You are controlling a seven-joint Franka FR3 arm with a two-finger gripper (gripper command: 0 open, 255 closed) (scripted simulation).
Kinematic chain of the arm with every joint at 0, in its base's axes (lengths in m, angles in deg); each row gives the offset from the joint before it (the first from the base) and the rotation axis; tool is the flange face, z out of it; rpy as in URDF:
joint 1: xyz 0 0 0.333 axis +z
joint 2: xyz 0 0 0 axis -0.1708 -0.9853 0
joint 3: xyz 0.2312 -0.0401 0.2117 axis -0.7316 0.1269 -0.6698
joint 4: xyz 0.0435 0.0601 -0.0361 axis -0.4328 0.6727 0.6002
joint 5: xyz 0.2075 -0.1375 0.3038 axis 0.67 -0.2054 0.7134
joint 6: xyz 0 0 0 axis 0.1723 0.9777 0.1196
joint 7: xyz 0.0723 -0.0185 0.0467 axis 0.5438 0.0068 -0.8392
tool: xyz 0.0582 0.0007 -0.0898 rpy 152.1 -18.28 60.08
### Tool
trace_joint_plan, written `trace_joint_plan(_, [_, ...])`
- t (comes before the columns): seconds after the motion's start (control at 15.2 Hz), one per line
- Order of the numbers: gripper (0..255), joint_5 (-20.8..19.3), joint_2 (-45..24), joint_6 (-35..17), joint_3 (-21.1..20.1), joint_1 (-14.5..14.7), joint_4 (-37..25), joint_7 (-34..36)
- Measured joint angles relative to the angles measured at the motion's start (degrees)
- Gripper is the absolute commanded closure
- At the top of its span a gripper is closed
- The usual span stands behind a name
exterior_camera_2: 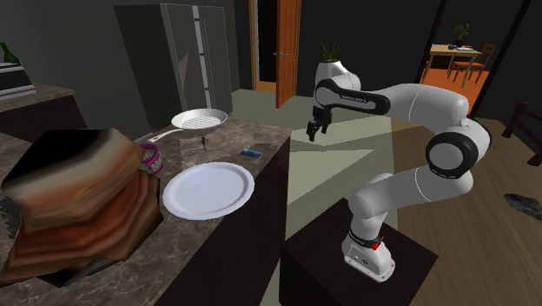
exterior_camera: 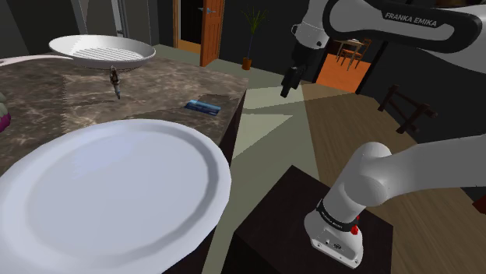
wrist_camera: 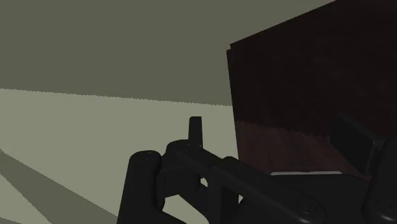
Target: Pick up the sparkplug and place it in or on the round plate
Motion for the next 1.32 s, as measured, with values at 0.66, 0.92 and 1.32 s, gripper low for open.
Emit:
trace_joint_plan(0.66, [0, 5.7, -5.0, -12.1, -4.7, 4.8, 0.1, 4.0])
trace_joint_plan(0.92, [0, 7.9, -8.3, -18.1, -7.2, 6.9, -0.9, 5.8])
trace_joint_plan(1.32, [0, 10.1, -14.2, -26.7, -11.2, 9.5, -4.4, 8.6])
